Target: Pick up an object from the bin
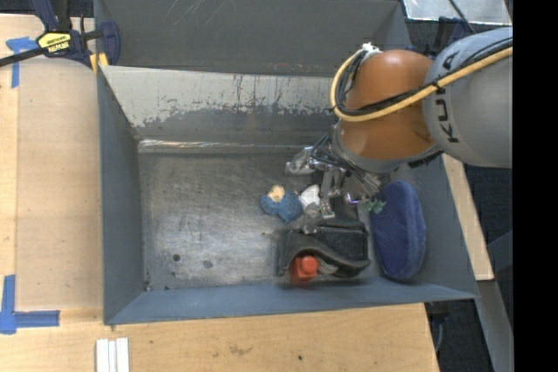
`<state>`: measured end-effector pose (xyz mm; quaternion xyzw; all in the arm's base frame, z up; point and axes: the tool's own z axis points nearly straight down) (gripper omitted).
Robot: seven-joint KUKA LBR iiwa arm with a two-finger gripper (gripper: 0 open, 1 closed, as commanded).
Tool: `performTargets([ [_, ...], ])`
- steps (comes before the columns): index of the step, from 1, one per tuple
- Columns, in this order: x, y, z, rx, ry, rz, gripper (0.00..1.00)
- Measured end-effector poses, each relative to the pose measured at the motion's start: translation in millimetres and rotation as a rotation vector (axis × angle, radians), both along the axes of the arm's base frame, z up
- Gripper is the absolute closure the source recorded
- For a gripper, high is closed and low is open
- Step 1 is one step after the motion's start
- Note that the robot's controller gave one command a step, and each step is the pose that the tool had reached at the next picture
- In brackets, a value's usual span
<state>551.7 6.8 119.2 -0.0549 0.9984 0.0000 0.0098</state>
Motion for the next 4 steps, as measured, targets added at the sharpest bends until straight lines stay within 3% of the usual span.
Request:
performTargets([
  [1,0.6,-0.5,-5.3,-0.001,-0.003,0.015,0.0],
  [2,-1.9,-1.2,-11.9,-0.001,0.006,0.089,0.0],
  [3,-3.6,18.8,-39.3,-0.01,-0.022,0.318,0.0],
  [4,-6.8,18.6,-41.6,-0.008,-0.011,0.315,1.0],
])
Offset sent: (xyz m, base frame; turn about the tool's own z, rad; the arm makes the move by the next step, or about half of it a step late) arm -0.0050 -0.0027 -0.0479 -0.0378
